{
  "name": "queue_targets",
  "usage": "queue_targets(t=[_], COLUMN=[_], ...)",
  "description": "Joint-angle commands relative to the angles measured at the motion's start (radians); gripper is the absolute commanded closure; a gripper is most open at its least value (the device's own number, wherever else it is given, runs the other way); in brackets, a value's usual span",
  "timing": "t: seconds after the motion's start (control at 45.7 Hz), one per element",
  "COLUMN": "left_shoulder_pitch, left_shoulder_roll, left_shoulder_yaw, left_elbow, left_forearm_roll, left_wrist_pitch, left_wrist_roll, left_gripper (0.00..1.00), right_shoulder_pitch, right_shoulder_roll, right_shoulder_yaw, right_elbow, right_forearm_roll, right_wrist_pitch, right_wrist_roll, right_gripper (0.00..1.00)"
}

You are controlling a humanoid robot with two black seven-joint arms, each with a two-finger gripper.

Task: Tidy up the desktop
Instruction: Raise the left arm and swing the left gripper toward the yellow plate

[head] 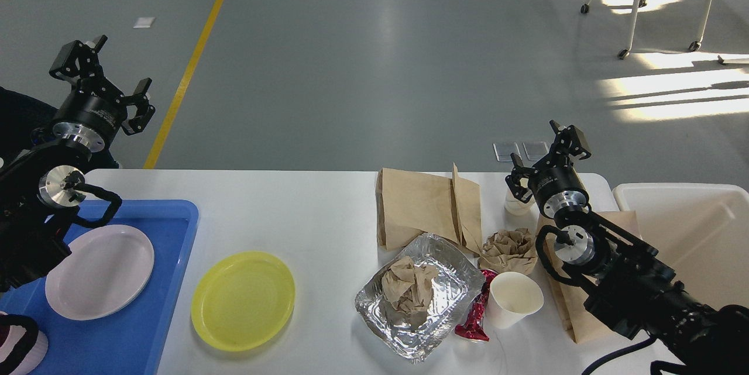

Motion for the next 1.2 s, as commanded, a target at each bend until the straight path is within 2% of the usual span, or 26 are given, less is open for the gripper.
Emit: queue_targets(t=[0.0,0.131,0.219,0.35,0.504,0.525,0.547,0.635,0.701,0.744,0.876,0.985,1.051,1.117,1.182], left_shoulder_pitch=[-0.005,-0.018,-0.059,-0.188,-0.364,-0.387,-0.425,-0.49,-0.518,-0.533,-0.607,-0.666,-0.703,-0.731,-0.743], left_shoulder_roll=[0.028,0.047,0.08,0.102,0.103,0.103,0.103,0.1,0.1,0.102,0.097,0.08,0.048,0.027,0.01], left_shoulder_yaw=[0.016,0.114,0.254,0.579,1.053,1.119,1.245,1.441,1.533,1.573,1.688,1.858,1.929,1.984,2.023], left_elbow=[-0.003,-0.002,-0.002,0.0,0.0,0.0,0.0,-0.003,-0.003,-0.003,-0.029,-0.15,-0.198,-0.21,-0.21], left_forearm_roll=[-0.001,-0.001,-0.001,0.002,0.011,0.013,0.014,0.016,0.016,0.016,0.016,0.016,0.017,0.019,0.019], left_wrist_pitch=[-0.006,-0.08,-0.139,-0.167,-0.189,-0.199,-0.224,-0.323,-0.405,-0.429,-0.452,-0.468,-0.506,-0.583,-0.583], left_wrist_roll=[0.011,0.012,0.014,0.016,0.016,0.016,0.016,0.016,0.016,0.016,0.017,0.025,0.023,0.029,0.046], left_gripper=[0.03,0.03,0.03,0.03,0.03,0.03,0.03,0.03,0.03,0.03,0.03,0.03,0.03,0.03,0.03], right_shoulder_pitch=[0.0,0.0,0.0,0.0,0.0,0.0,0.0,0.0,0.0,0.0,0.0,0.0,0.0,0.0,0.0], right_shoulder_roll=[0.0,0.0,0.0,0.0,0.0,0.0,0.0,0.0,0.0,0.0,0.0,0.0,0.0,0.0,0.0], right_shoulder_yaw=[0.0,0.0,0.0,0.0,0.0,0.0,0.0,0.0,0.0,0.0,0.0,0.0,0.0,0.0,0.0], right_elbow=[0.0,0.0,0.0,0.0,0.0,0.0,0.0,0.0,0.0,0.0,0.0,0.0,0.0,0.0,0.0], right_forearm_roll=[0.0,0.0,0.0,0.0,0.0,0.0,0.0,0.0,0.0,0.0,0.0,0.0,0.0,0.0,0.0], right_wrist_pitch=[0.0,0.0,0.0,0.001,0.0,0.0,0.0,0.0,0.0,0.0,0.0,0.0,0.0,0.0,0.0], right_wrist_roll=[0.0,0.0,0.0,0.0,0.0,0.0,0.0,0.0,0.0,0.0,0.0,0.0,0.0,0.0,0.0], right_gripper=[0.0,0.0,0.0,0.0,0.0,0.0,0.0,0.0,0.0,0.0,0.0,0.0,0.0,0.0,0.0])
